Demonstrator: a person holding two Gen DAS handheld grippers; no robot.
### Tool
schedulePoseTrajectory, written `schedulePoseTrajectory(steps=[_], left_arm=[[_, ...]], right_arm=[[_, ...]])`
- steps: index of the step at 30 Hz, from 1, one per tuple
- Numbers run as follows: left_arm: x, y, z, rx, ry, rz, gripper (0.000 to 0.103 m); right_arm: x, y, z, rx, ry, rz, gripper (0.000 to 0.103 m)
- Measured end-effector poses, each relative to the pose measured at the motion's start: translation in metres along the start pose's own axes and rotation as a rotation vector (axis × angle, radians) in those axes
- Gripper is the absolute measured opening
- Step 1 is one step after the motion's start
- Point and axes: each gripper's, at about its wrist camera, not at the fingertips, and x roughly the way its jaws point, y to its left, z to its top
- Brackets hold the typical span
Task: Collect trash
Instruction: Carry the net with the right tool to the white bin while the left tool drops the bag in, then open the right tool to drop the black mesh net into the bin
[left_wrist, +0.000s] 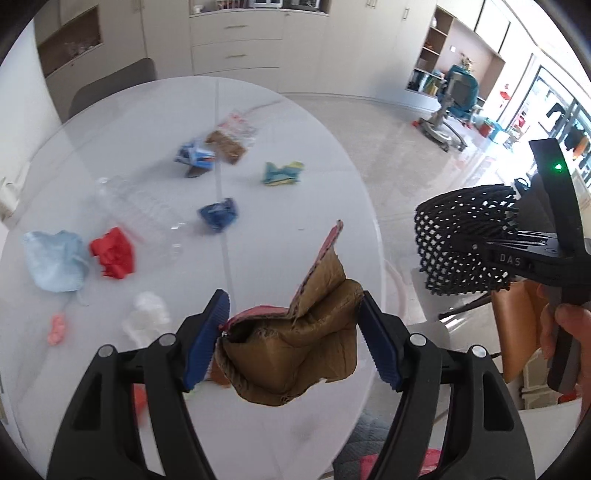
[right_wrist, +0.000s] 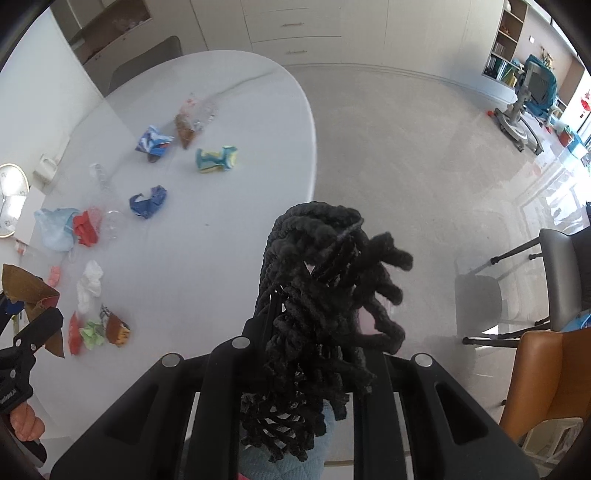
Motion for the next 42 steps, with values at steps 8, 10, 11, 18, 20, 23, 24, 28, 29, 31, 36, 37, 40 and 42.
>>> schedulePoseTrajectory(steps=[8, 10, 11, 18, 20, 23, 24, 28, 29, 31, 36, 37, 40, 42], left_arm=[[0.088, -0.119, 0.027, 0.020, 0.085, -0.031, 0.069], [0.108, -0.136, 0.030, 0.024, 0.105, -0.013, 0.070], [0.117, -0.141, 0.031, 0.023, 0.120, 0.000, 0.074], [0.148, -0.147, 0.035, -0.016, 0.175, 0.042, 0.083], [0.147, -0.143, 0.037, -0.024, 0.169, 0.035, 0.084], [0.141, -0.143, 0.040, -0.005, 0.158, 0.035, 0.086], [0.138, -0.142, 0.042, 0.001, 0.150, 0.037, 0.086], [0.110, -0.131, 0.051, -0.019, 0.110, 0.024, 0.087], [0.100, -0.126, 0.053, -0.028, 0.100, 0.018, 0.087], [0.079, -0.116, 0.056, -0.039, 0.079, 0.018, 0.087], [0.022, -0.082, 0.054, -0.075, 0.012, 0.091, 0.094], [0.012, -0.073, 0.052, -0.085, 0.004, 0.110, 0.094], [-0.015, -0.048, 0.045, -0.133, -0.017, 0.166, 0.094], [-0.028, -0.030, 0.038, -0.168, -0.031, 0.201, 0.095]], right_arm=[[0.005, -0.081, 0.010, -0.040, 0.024, 0.009, 0.018], [0.010, -0.094, 0.013, -0.052, 0.034, 0.020, 0.018], [0.013, -0.101, 0.014, -0.057, 0.039, 0.025, 0.018], [0.031, -0.123, 0.020, -0.090, 0.064, 0.061, 0.018], [0.035, -0.123, 0.022, -0.091, 0.066, 0.070, 0.018], [0.039, -0.121, 0.024, -0.093, 0.071, 0.083, 0.018], [0.040, -0.120, 0.024, -0.097, 0.072, 0.089, 0.018], [0.047, -0.110, 0.023, -0.122, 0.082, 0.117, 0.018], [0.049, -0.106, 0.021, -0.128, 0.085, 0.127, 0.018], [0.057, -0.098, 0.017, -0.147, 0.094, 0.143, 0.020], [0.092, -0.069, 0.001, -0.213, 0.136, 0.153, 0.027], [0.100, -0.064, -0.002, -0.227, 0.146, 0.154, 0.035], [0.118, -0.047, -0.008, -0.263, 0.166, 0.136, 0.063], [0.118, -0.041, -0.008, -0.262, 0.165, 0.159, 0.073]])
